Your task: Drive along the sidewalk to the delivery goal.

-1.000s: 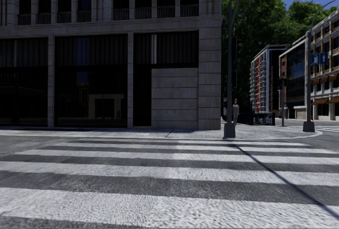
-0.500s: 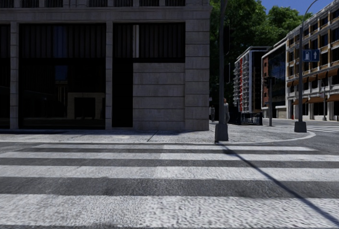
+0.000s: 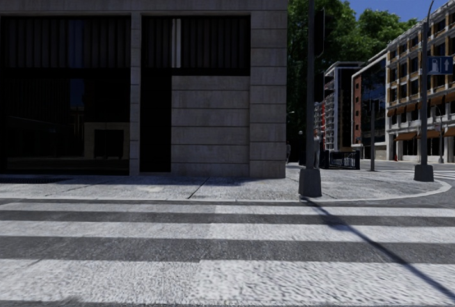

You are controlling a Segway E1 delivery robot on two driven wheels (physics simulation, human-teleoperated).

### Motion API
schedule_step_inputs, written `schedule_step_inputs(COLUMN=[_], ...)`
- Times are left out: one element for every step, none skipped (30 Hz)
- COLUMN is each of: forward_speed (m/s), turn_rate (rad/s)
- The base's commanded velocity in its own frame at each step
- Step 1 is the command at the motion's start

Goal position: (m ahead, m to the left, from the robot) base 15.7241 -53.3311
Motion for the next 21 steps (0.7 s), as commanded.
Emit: schedule_step_inputs(forward_speed=[2.0,2.0,2.0,2.0,2.0,2.0,2.0,2.0,2.0,2.0,2.0,2.0,2.0,2.0,2.0,2.0,2.0,2.0,2.0,2.0,2.0], turn_rate=[0.0,0.0,0.0,0.0,0.0,0.0,0.0,0.0,0.0,0.0,-0.03,-0.26,-0.57,-0.8,-0.9,-0.9,-0.9,-0.13,-0.04,-0.02,-0.02])
